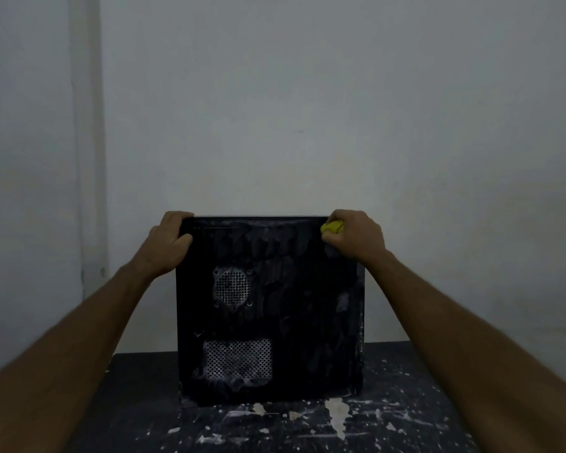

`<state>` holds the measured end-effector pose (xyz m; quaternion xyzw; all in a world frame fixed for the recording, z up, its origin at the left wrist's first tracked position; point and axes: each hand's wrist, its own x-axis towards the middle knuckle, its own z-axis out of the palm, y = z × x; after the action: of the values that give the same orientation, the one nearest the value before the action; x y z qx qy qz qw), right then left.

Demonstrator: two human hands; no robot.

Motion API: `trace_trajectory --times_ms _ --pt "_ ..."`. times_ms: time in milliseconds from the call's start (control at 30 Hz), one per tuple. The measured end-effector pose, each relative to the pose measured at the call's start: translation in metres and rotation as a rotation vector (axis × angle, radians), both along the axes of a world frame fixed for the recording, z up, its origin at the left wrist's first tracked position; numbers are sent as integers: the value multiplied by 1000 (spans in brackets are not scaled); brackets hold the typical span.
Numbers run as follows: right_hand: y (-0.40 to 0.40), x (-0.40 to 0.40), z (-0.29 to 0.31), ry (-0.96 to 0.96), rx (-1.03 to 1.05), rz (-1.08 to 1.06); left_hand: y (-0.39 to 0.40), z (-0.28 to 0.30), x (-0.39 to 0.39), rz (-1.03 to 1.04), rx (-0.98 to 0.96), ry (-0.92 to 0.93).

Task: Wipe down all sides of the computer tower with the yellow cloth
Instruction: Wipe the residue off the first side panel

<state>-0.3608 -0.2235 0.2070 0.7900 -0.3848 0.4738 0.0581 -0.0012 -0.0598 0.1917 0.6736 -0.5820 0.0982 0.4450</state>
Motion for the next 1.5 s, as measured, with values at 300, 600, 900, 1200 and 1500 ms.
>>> trace_trajectory --times_ms 300,600,900,1200,1500 --pt "6 13 -2 -56 -67 -15 -2 -1 1 5 1 1" --pt "8 13 1 -3 -51 21 -1 -2 1 5 0 -15" --pt "12 20 6 84 -43 24 -1 -2 0 12 5 -18" --pt "10 9 7 27 -28 -38 -1 -2 2 9 0 -9" --pt "12 20 6 -16 -19 -22 -1 -3 -1 13 -11 -5"
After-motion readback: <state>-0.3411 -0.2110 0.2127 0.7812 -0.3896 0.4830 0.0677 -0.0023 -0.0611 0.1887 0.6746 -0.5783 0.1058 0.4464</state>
